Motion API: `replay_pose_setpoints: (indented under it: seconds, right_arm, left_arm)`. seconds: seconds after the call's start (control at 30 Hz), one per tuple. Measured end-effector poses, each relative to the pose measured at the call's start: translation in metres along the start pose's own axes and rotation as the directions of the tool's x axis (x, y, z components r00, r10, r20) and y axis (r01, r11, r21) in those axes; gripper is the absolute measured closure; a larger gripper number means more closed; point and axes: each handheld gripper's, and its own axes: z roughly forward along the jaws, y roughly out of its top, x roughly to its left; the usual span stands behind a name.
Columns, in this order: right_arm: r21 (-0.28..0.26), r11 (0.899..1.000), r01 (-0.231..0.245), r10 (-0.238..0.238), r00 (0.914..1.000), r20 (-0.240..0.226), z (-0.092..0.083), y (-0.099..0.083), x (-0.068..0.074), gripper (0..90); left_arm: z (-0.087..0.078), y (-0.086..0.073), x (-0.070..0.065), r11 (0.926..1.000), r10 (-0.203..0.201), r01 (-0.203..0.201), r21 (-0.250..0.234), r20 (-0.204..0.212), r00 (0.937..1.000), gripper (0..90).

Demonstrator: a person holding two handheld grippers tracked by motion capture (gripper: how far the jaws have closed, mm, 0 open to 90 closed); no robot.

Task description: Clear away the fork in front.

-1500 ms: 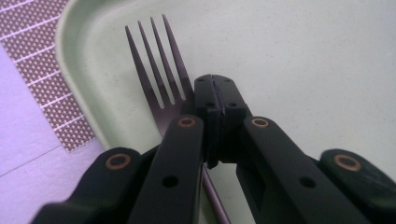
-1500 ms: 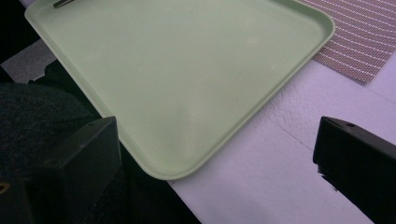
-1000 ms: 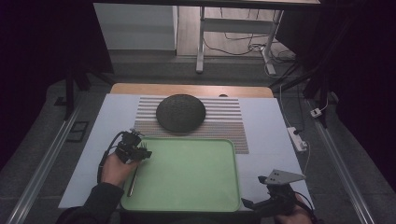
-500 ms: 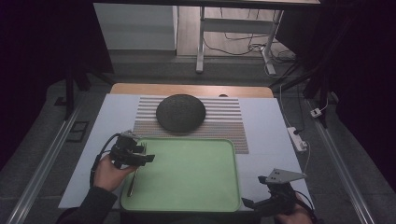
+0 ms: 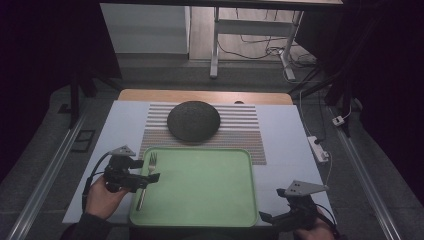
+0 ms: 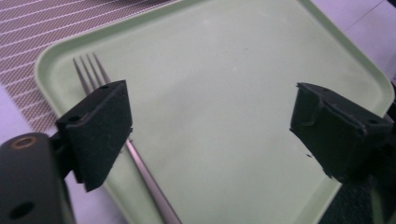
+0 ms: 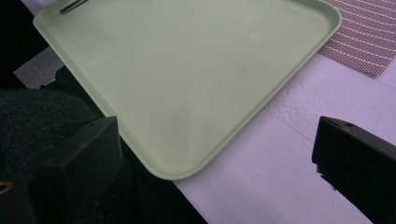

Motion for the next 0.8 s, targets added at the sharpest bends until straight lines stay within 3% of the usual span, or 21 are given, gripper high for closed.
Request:
replay_pose_setpoints:
  seconds: [0.47,0.6,0.8]
  right_arm:
    - [0.003,1.000,-0.005,0.005,1.0000,0.002,0.000,0.000,0.000,1.5]
    - [0.004,1.000,-0.006,0.006,1.0000,0.003,0.000,0.000,0.000,1.5]
    - [0.003,1.000,-0.011,0.011,0.9999,0.007,0.000,0.000,0.000,1.5]
  left_arm:
    - [-0.041,-0.039,0.003,0.9927,-0.050,0.053,-0.108,0.030,0.9983,0.0]
    - [-0.047,-0.051,0.004,0.9927,-0.058,0.061,-0.104,0.032,0.9978,0.0]
    - [-0.052,-0.064,0.007,0.9942,-0.061,0.067,-0.084,0.075,0.9953,0.0]
